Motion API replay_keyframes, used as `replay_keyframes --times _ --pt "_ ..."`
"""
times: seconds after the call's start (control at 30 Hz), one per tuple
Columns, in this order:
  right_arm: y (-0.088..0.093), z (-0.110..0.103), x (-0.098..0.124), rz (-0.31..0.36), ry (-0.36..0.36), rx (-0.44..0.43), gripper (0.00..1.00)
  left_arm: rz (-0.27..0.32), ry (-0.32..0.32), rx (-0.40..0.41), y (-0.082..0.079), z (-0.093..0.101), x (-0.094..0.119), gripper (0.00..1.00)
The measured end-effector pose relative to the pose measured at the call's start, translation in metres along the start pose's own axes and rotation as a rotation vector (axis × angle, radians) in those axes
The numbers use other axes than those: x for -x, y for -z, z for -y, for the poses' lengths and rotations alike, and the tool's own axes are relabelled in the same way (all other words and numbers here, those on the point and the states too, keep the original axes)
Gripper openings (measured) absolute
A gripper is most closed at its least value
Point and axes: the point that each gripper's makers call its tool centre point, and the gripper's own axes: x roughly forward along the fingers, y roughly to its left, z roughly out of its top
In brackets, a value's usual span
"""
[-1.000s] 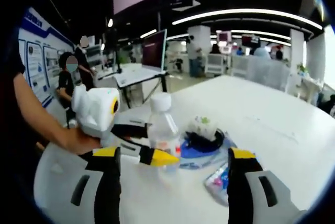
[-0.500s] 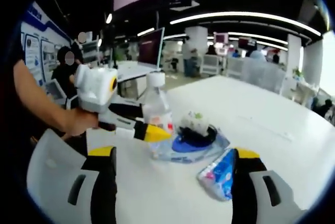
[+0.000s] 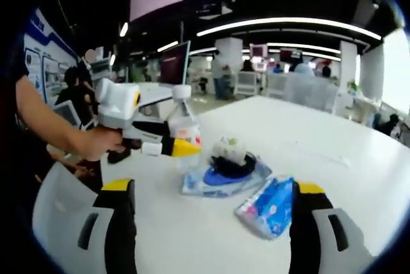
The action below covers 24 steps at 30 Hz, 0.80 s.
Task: Arrange the tabletop items into an orderly group along one side of the table until the central work area is clear of visible clutter.
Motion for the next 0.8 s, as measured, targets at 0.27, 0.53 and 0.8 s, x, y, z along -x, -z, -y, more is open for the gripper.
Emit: replay_keyframes --times 0.27,0.53,0.8 --pt "0.002 0.011 0.011 0.007 0.061 -0.002 1.00 0.006 -0.014 -0.007 -0.003 -0.011 0.003 0.39" --pt "0.000 0.014 0.019 0.005 0.099 0.001 1.00 0.007 -0.022 -0.032 -0.006 -0.026 0.004 0.39" --pt "0.000 0.013 0.021 0.004 0.121 -0.004 1.00 0.014 -0.047 -0.020 -0.010 -0.045 0.002 0.39"
